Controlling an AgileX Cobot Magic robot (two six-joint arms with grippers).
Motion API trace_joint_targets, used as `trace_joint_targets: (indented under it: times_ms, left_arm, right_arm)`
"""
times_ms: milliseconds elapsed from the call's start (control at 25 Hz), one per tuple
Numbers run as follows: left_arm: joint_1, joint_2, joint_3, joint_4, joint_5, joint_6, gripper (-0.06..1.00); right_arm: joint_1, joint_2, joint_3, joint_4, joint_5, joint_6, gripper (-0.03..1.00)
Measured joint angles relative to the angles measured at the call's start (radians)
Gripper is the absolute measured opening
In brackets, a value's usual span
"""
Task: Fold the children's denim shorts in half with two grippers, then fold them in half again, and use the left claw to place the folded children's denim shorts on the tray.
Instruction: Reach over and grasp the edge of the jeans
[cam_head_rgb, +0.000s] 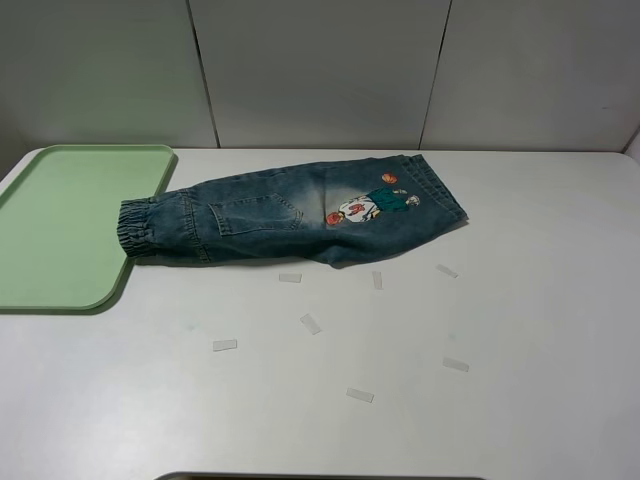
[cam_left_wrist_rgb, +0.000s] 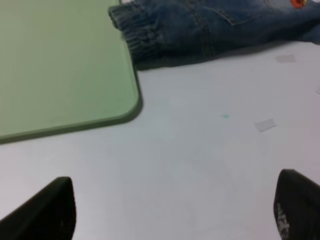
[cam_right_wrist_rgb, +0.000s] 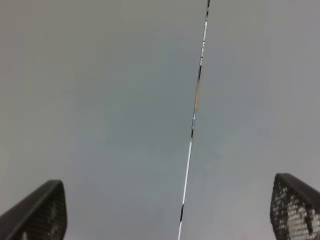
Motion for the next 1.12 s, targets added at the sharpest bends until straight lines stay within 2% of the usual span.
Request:
trace_joint_targets:
  times_ms: [240, 640, 880, 1120]
  left_arm:
    - [0.0, 0.0, 0.004, -0.006, 0.0, 0.003, 0.79]
    - [0.0, 0.0, 0.004, -0.006, 0.0, 0.003, 0.79]
    - [0.0, 0.0, 0.004, -0.006, 0.0, 0.005, 0.79]
    - [0.0, 0.0, 0.004, -0.006, 0.0, 0.005, 0.79]
  right_arm:
    - [0.0, 0.0, 0.007, 0.0, 0.006, -0.005, 0.62]
    - [0.0, 0.019, 0.136, 0.005, -0.013, -0.007, 0.62]
    - [0.0, 0.153, 0.145, 0.076, 0.077, -0.008, 0.62]
    - [0.0, 0.285, 0.147, 0.102, 0.198, -0.008, 0.62]
